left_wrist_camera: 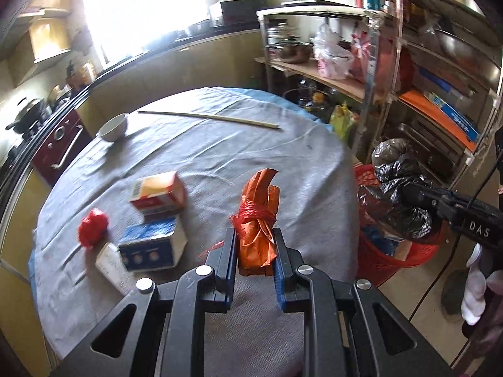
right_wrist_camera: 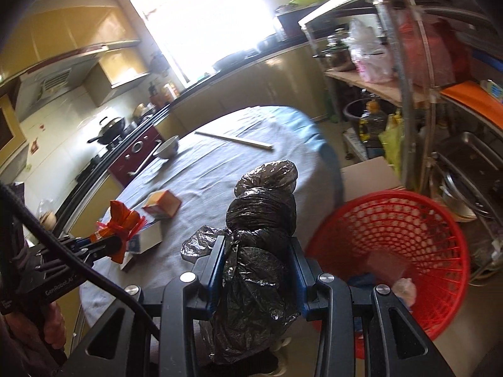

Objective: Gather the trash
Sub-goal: 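Open both tools over the red basket to drop the items, then bring both tools back to the table, right tool toward the blue box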

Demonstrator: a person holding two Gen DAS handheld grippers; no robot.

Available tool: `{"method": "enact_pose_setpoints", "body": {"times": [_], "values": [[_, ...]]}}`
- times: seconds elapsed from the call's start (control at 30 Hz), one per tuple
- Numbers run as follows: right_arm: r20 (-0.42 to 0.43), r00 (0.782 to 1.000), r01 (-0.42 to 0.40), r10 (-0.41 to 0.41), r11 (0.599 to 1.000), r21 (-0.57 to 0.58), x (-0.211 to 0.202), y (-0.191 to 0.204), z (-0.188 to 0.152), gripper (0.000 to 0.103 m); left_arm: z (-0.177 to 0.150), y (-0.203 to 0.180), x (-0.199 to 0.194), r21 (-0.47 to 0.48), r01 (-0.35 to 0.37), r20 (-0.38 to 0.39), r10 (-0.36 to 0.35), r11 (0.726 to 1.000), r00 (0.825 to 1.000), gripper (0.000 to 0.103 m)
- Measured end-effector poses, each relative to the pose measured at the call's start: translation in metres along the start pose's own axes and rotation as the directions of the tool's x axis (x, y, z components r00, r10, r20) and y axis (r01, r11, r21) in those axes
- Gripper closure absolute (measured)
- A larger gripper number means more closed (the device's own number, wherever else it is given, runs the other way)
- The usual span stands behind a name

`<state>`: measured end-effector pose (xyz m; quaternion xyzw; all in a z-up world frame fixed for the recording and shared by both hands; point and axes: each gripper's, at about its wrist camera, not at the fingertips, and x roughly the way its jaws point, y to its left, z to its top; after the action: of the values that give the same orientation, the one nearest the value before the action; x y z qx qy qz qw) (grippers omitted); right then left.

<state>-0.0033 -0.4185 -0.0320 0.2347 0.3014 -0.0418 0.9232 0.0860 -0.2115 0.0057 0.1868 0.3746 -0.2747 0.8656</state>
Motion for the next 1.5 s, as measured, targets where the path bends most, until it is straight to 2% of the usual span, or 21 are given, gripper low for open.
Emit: {"method": "enact_pose_setpoints", "body": {"times": [0.17, 0.37, 0.53, 0.73, 0.77, 0.8, 0.83, 0.87, 0.9, 1.03, 1.17, 1.3, 1.37, 1.5], "values": [[0.042, 0.997, 0.066, -0.068, 0.997, 0.044, -0.017, -0.03, 0.008, 0.063, 0.017, -0.021, 0.009, 0.037, 0.085, 0.004, -0.085, 0.996, 0.996, 0.082], [0.086, 0.983, 0.15, -0.16, 0.983, 0.11, -0.042, -0.069, 0.017, 0.063, 0.045, -0.054, 0.021, 0.078, 0.224, 0.008, -0.225, 0.971, 0.974, 0.082], [0.063, 0.975, 0.201, -0.213, 0.965, 0.166, -0.051, -0.1, 0.013, 0.063, 0.06, -0.09, 0.037, 0.107, 0.341, -0.026, -0.34, 0.934, 0.94, 0.082], [-0.007, 0.971, 0.234, -0.238, 0.948, 0.217, -0.051, -0.131, -0.001, 0.063, 0.065, -0.133, 0.065, 0.109, 0.443, -0.12, -0.431, 0.89, 0.894, 0.08], [-0.021, 0.972, 0.233, -0.234, 0.946, 0.228, -0.051, -0.135, -0.003, 0.063, 0.065, -0.138, 0.069, 0.103, 0.456, -0.137, -0.441, 0.884, 0.887, 0.078], [-0.039, 0.972, 0.234, -0.231, 0.942, 0.242, -0.051, -0.139, -0.005, 0.061, 0.064, -0.145, 0.075, 0.096, 0.468, -0.162, -0.45, 0.878, 0.878, 0.069], [-0.057, 0.973, 0.232, -0.225, 0.94, 0.252, -0.05, -0.143, -0.006, 0.056, 0.065, -0.148, 0.079, 0.095, 0.471, -0.174, -0.451, 0.877, 0.875, 0.056], [-0.074, 0.973, 0.232, -0.22, 0.936, 0.266, -0.049, -0.146, -0.008, 0.052, 0.064, -0.15, 0.081, 0.096, 0.467, -0.176, -0.447, 0.879, 0.877, 0.046], [-0.082, 0.974, 0.225, -0.21, 0.935, 0.275, -0.049, -0.148, -0.008, 0.049, 0.064, -0.151, 0.08, 0.1, 0.458, -0.164, -0.439, 0.883, 0.883, 0.044], [-0.07, 0.976, 0.215, -0.204, 0.937, 0.274, -0.053, -0.148, -0.007, 0.049, 0.061, -0.137, 0.068, 0.11, 0.438, -0.147, -0.421, 0.892, 0.895, 0.044], [-0.04, 0.979, 0.202, -0.198, 0.939, 0.277, -0.057, -0.141, 0.0, 0.049, 0.052, -0.109, 0.05, 0.122, 0.363, -0.097, -0.353, 0.924, 0.931, 0.041], [-0.035, 0.984, 0.179, -0.176, 0.951, 0.251, -0.051, -0.122, 0.007, 0.049, 0.024, -0.06, 0.025, 0.101, 0.27, -0.059, -0.265, 0.958, 0.963, 0.04], [-0.041, 0.986, 0.166, -0.16, 0.961, 0.223, -0.044, -0.109, 0.008, 0.049, 0.008, -0.034, 0.013, 0.074, 0.231, -0.044, -0.228, 0.97, 0.973, 0.04], [-0.059, 0.992, 0.121, -0.113, 0.979, 0.166, -0.026, -0.077, 0.009, 0.049, -0.036, 0.035, -0.013, -0.051, 0.124, -0.02, -0.125, 0.991, 0.992, 0.039]]}}
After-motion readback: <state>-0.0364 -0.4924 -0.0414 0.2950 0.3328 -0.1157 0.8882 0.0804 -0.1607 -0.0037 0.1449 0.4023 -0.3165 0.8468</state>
